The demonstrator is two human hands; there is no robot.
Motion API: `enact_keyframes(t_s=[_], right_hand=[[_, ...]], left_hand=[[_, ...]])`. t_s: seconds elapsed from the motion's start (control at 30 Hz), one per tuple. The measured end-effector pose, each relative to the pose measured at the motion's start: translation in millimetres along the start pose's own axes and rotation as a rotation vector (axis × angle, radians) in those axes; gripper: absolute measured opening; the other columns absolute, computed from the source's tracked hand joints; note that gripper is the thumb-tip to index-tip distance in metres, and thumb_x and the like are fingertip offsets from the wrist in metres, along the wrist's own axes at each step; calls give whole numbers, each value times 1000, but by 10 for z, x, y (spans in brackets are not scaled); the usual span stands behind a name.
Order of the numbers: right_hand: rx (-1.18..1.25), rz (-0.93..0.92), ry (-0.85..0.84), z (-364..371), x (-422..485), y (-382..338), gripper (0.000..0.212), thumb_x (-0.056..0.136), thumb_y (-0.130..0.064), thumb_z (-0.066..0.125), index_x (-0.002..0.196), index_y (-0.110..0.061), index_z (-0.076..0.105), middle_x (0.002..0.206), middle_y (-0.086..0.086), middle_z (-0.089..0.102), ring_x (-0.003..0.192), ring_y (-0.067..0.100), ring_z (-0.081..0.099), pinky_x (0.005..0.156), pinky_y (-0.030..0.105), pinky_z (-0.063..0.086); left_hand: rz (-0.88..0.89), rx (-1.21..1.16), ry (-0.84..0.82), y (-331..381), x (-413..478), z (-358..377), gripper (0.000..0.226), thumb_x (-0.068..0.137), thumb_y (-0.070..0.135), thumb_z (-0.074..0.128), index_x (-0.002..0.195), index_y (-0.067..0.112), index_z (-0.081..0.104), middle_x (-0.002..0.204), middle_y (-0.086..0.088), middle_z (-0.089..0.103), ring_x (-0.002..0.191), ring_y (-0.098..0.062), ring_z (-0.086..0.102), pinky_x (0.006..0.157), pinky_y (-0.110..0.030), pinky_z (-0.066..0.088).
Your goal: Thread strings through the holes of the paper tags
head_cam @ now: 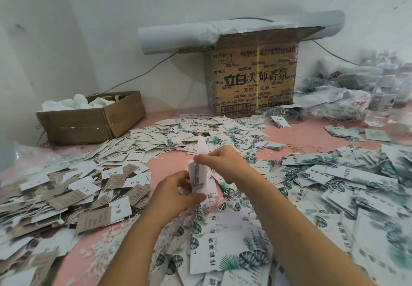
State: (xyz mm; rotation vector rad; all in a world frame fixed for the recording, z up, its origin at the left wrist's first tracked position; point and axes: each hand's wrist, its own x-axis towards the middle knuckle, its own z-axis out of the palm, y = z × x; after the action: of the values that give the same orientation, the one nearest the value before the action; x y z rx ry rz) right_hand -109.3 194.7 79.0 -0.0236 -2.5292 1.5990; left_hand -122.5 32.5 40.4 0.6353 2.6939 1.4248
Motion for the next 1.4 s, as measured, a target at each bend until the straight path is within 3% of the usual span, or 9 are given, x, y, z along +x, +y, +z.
enact_keyframes(t_s=[0.07, 0.27, 0.37, 0.47, 0.83, 0.9, 1.03, 1.27, 1.4], right_hand=[[31, 3, 30, -20, 1, 7, 51, 81, -36, 66, 48, -18, 31, 38, -10, 17, 31, 9, 13, 33, 17, 15], [138, -35, 131, -100, 16, 7, 47, 81, -35, 64, 52, -16, 32, 42, -7, 19, 34, 11, 15, 36, 19, 16], [186, -43, 170, -134, 26, 25, 47, 81, -35, 65, 52, -16, 33, 38, -9, 23, 32, 10, 16, 35, 18, 16], [126, -49, 167, -125, 31, 49, 49, 81, -36, 65, 50, -16, 32, 41, -6, 23, 33, 11, 17, 39, 21, 17], [-36, 36, 103, -51, 23, 62, 55, 77, -49, 65, 47, -19, 30, 45, -3, 22, 38, 13, 16, 50, 29, 19], [-40, 33, 99, -55, 16, 62, 57, 78, -48, 65, 47, -19, 28, 43, -4, 21, 37, 13, 15, 48, 28, 17], [-53, 36, 87, -54, 7, 63, 58, 79, -47, 65, 46, -18, 27, 41, -6, 19, 34, 11, 14, 46, 27, 16], [-217, 47, 104, -22, -3, 35, 55, 78, -48, 66, 47, -18, 31, 38, -7, 21, 38, 14, 20, 50, 27, 20], [-352, 11, 166, 8, -11, 4, 52, 76, -48, 65, 49, -16, 36, 42, -4, 27, 41, 16, 26, 47, 25, 22]], left_hand=[[-17, 78, -33, -18, 2, 11, 27, 71, 18, 80, 83, 34, 62, 74, 10, 68, 65, -4, 63, 65, -28, 51], [-39, 7, 32, -57, 17, 14, 4, 87, 18, 65, 90, 18, 68, 75, 2, 70, 46, -4, 52, 54, -21, 41], [-41, -76, 125, -57, 27, 4, 7, 94, 24, 54, 95, 18, 59, 70, 4, 67, 32, -7, 43, 37, -16, 34], [-40, -109, 147, -79, 27, 17, 11, 98, 30, 45, 98, 19, 47, 63, -3, 70, 28, -14, 36, 34, -17, 31], [-90, -222, 150, -150, 55, 80, 36, 91, 22, 61, 125, 21, 48, 59, 1, 63, 33, -12, 42, 34, -16, 30], [-101, -223, 151, -160, 50, 91, 41, 91, 21, 61, 130, 21, 47, 63, 2, 65, 33, -10, 43, 34, -16, 30], [-141, -164, 137, -185, 39, 94, 64, 89, 24, 63, 145, 19, 31, 99, -5, 66, 36, -9, 49, 34, -18, 34], [-97, -88, 107, -189, 17, 61, 37, 89, 10, 62, 125, 18, 56, 93, -3, 57, 41, -14, 53, 36, -17, 35], [-24, 53, 88, -147, -9, 26, 29, 79, 33, 72, 106, 36, 61, 69, 1, 53, 63, -16, 54, 62, -27, 40]])
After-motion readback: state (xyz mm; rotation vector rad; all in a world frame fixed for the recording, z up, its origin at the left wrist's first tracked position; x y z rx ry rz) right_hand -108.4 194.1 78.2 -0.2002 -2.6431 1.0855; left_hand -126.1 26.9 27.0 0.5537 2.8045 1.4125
